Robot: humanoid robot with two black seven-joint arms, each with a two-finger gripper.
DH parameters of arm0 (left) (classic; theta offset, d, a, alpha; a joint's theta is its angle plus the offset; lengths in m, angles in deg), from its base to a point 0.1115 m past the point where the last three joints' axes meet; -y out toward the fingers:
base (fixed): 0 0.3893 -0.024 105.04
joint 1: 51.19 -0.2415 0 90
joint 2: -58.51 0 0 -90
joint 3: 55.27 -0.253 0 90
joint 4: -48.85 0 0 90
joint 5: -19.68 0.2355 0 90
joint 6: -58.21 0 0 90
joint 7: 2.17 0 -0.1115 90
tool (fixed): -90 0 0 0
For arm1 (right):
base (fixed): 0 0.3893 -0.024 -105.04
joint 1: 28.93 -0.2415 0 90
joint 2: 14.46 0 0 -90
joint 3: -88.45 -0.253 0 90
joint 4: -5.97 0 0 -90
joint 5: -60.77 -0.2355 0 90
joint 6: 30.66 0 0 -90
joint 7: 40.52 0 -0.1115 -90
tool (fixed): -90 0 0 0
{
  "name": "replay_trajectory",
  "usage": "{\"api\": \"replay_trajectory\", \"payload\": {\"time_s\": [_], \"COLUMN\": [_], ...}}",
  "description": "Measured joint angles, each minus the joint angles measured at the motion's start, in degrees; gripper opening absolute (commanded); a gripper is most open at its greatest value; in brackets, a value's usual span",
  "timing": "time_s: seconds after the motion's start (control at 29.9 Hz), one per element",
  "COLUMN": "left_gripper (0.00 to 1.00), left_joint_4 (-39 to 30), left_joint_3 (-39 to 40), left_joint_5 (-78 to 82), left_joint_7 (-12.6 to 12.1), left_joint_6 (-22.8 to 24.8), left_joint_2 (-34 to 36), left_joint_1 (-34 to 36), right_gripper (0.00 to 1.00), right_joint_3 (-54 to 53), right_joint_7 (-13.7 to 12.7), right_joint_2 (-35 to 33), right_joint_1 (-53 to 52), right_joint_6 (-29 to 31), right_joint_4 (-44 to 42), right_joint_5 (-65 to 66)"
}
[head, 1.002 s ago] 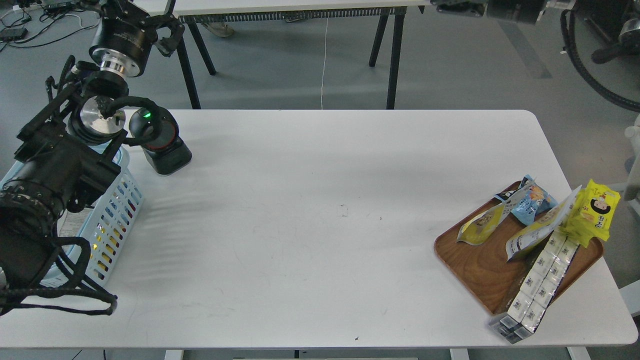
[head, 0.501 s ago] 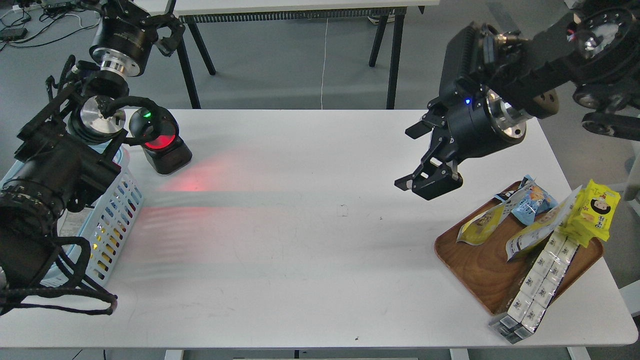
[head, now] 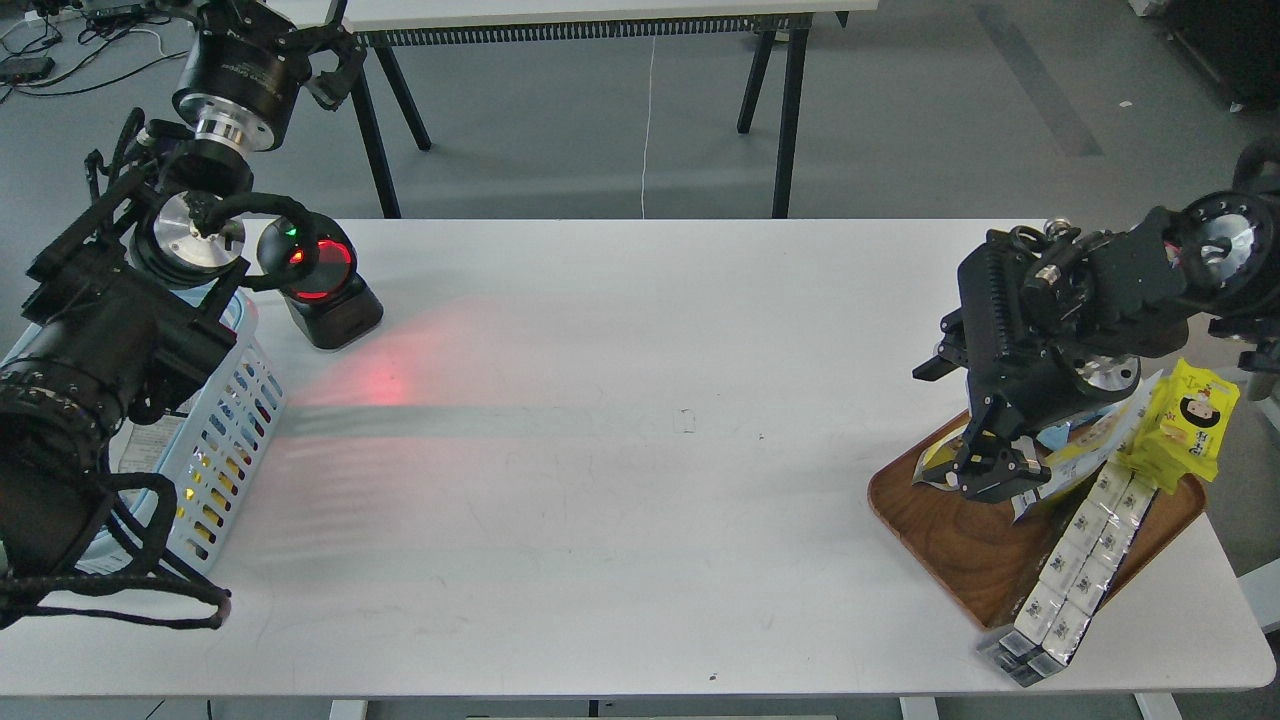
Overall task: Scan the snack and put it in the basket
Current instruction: 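Lower the right gripper onto the yellow snack packet and grasp it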
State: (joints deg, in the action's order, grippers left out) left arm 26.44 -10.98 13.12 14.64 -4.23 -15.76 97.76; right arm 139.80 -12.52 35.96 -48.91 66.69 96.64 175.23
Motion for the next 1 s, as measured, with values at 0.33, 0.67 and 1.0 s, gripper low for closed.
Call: {"api": "replay_trajectory", "payload": {"time_s": [0.33,0.67,1.0], "left_gripper": [1.0,1.0,1.0], "left_joint_4": [0.0,0.08,0.08], "left_joint_3": [0.0,0.0,-0.09], "left_joint_5": [0.06,0.06,0.24], "left_joint_7": [-0.01,-0.02,-0.11], "left_joint_6": [0.0,-0.21,-0.84], "left_joint_2": [0.09,0.23,0.13], "left_joint_1": [0.02,0.06,0.2], "right_gripper": [0.82,0.72,0.5], "right_joint_3": [0.31,0.04,-0.11], "right_joint_7": [0.0,0.0,0.0], "right_joint_2": [-1.0,-2.03,-3.16], "right_joint_1": [5.15,6.8,8.49], "right_joint_6": [-1.06,-1.13,-1.13], "right_joint_4": [-7.89,-10.13,-12.97], "right_joint_5": [2.77,3.12,3.03]}}
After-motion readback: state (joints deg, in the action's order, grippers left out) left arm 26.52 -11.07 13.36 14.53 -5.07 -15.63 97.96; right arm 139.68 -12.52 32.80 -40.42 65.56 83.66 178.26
